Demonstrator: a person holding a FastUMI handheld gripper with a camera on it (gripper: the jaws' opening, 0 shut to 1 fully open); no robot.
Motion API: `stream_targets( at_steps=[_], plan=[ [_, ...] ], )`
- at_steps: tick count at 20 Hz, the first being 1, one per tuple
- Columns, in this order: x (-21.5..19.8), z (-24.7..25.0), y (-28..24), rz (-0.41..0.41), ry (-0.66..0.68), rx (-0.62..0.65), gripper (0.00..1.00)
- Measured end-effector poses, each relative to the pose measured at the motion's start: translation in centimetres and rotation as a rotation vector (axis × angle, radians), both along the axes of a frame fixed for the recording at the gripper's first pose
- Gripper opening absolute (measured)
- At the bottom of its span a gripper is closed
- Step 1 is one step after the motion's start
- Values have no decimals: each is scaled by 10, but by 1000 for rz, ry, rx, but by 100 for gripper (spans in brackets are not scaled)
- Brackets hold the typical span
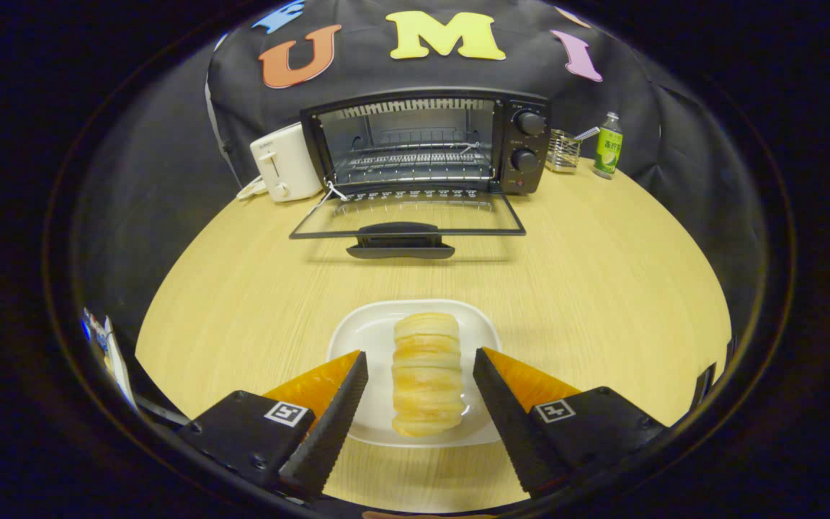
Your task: Open the toaster oven, put the food inside, and close the toaster oven door.
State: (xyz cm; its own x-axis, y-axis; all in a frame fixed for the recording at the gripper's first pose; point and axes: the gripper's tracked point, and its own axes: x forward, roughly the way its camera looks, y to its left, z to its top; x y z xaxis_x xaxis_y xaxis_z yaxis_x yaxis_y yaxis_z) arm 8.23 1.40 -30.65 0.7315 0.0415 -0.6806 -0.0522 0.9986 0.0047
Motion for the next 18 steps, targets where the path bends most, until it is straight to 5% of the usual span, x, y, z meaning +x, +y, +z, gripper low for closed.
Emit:
stream_targets(
  at_steps=[4, 8, 10, 15, 18],
  plan=[
    [-2, -15, 0, -4, 36, 6, 95],
    [0, -14, -2, -28, 14, 28, 71],
    [-1, -9, 7, -17, -12, 112, 66],
    [-1, 27, 2, -39, -93, 158, 61],
    [3, 62, 10, -30, -208, 289, 60]
  ],
)
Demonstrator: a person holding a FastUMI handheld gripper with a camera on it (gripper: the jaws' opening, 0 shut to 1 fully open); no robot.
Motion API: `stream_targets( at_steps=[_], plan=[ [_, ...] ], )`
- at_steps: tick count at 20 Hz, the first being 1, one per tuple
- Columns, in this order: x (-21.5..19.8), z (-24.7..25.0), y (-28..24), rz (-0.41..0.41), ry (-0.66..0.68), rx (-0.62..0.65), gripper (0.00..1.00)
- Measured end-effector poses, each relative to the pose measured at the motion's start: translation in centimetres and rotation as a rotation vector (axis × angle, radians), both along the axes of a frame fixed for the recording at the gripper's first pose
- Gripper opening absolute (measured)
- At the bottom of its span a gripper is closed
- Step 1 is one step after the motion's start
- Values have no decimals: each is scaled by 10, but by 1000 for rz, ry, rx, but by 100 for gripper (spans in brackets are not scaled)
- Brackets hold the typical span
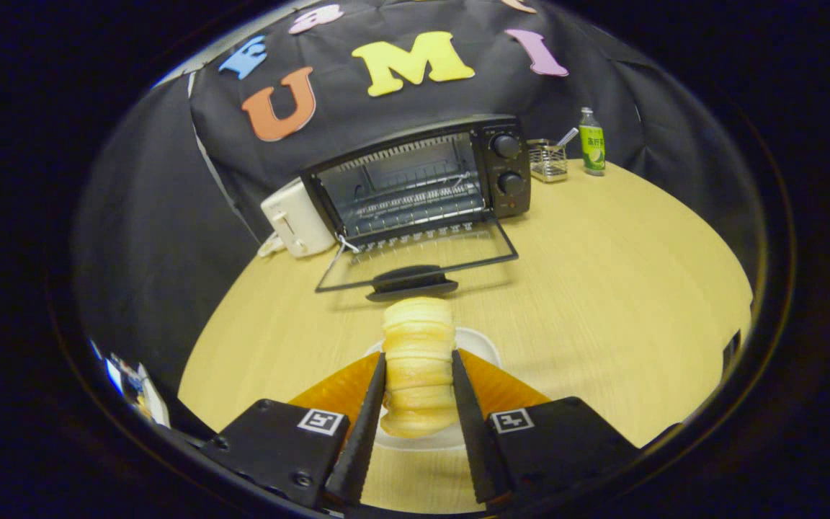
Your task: Open the toaster oven, put the food inside, and close the toaster oven door.
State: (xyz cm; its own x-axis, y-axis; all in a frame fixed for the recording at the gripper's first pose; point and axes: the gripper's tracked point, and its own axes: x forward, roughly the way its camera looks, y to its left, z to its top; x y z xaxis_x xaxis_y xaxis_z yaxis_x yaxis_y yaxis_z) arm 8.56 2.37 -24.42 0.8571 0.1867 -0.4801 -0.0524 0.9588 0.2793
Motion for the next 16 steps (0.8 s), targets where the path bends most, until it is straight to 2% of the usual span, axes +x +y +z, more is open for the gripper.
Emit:
stream_targets(
  at_steps=[2, 6, 9, 13, 16],
  plan=[
    [3, 15, 6, 19, -62, 55, 60],
    [2, 32, 49, 193, -141, 162, 60],
    [11, 38, 60, 218, -215, 153, 60],
    [32, 61, 77, 249, -384, 206, 60],
    [54, 63, 79, 237, -421, 258, 60]
  ],
)
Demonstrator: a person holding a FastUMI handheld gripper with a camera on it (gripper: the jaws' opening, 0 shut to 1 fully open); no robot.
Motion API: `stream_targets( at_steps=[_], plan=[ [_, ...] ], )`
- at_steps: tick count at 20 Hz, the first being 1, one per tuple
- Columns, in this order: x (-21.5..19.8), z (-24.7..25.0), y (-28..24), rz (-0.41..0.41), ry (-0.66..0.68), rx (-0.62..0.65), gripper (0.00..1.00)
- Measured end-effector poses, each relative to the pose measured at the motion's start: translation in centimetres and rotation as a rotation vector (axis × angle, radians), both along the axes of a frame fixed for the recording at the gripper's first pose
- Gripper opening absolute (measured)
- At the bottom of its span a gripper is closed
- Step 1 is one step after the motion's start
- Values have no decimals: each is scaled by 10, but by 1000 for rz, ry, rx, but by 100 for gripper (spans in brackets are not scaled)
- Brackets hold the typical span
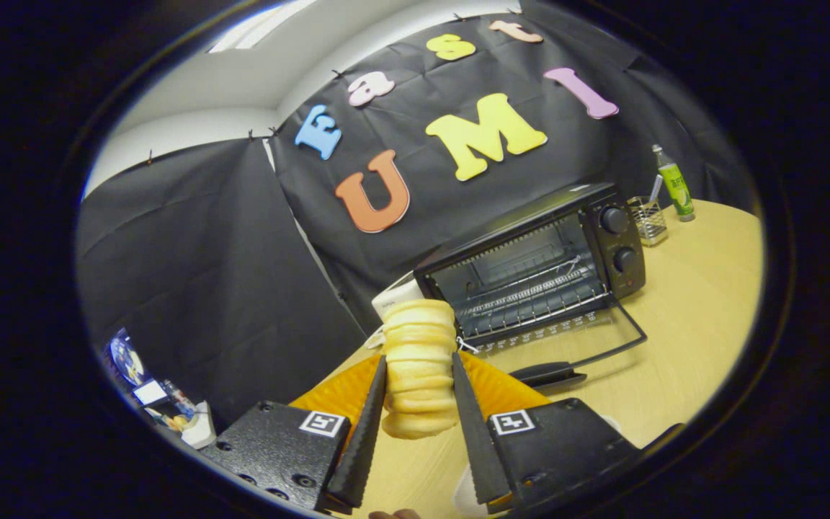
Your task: Open the toaster oven, put the food inside, and close the toaster oven door.
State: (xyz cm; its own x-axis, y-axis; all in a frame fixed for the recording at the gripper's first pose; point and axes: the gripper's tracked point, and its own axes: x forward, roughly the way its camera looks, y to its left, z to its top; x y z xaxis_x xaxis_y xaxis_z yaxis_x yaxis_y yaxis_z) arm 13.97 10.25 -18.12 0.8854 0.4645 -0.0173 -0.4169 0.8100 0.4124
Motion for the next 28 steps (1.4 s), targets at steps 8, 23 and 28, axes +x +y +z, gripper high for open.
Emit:
stream_targets(
  at_steps=[8, 23, 28],
  plan=[
    [93, -9, -23, -89, 108, 211, 60],
    [238, 12, -74, -241, 151, 355, 64],
    [251, 7, -76, -254, 143, 340, 64]
  ],
)
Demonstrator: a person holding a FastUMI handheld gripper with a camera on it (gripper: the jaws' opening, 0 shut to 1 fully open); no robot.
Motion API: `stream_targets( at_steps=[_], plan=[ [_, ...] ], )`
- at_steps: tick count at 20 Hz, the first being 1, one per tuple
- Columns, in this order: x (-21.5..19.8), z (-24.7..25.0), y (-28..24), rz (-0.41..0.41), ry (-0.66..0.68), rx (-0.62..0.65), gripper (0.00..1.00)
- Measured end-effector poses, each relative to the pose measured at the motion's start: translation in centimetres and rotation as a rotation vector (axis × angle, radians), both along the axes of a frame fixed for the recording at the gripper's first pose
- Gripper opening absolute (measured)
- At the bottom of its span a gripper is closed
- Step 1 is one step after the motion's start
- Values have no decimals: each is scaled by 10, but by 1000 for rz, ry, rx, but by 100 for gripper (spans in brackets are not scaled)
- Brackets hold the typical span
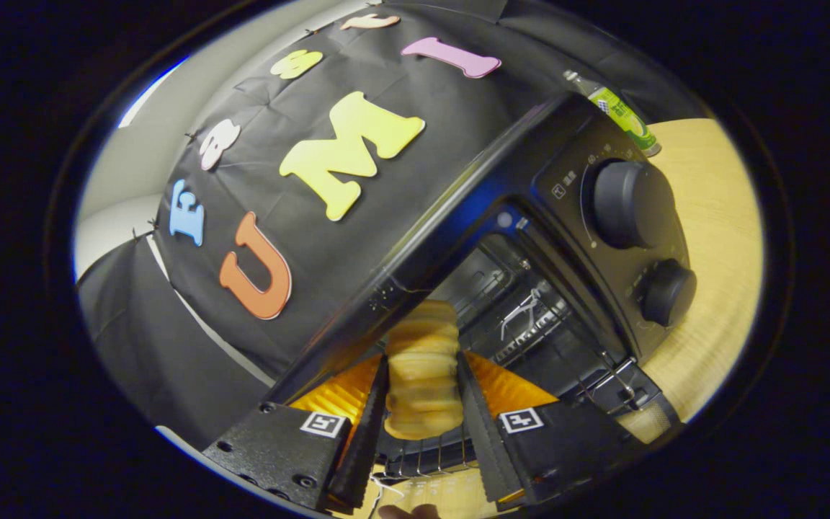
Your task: Open the toaster oven, put the food inside, and close the toaster oven door.
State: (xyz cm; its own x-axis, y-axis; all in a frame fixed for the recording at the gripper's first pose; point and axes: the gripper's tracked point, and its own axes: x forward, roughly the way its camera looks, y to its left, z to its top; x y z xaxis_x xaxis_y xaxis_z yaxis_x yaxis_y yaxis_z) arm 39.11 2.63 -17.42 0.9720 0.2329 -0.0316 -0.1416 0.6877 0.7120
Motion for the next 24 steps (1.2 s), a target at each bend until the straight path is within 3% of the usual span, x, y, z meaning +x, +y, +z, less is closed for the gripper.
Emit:
stream_targets(
  at_steps=[1, 3, 7, 14, 15, 18, 24],
  plan=[
    [0, -4, -1, -10, 17, -3, 65],
    [-1, -9, -4, -34, 28, -18, 79],
    [-18, -10, -10, -69, 41, -68, 82],
    [-70, -12, -7, -63, 105, -69, 82],
    [-80, -18, -9, -70, 145, -103, 83],
    [-112, -26, -8, -61, 206, -222, 100],
    [-153, -30, -1, -41, 224, -497, 100]
  ],
)
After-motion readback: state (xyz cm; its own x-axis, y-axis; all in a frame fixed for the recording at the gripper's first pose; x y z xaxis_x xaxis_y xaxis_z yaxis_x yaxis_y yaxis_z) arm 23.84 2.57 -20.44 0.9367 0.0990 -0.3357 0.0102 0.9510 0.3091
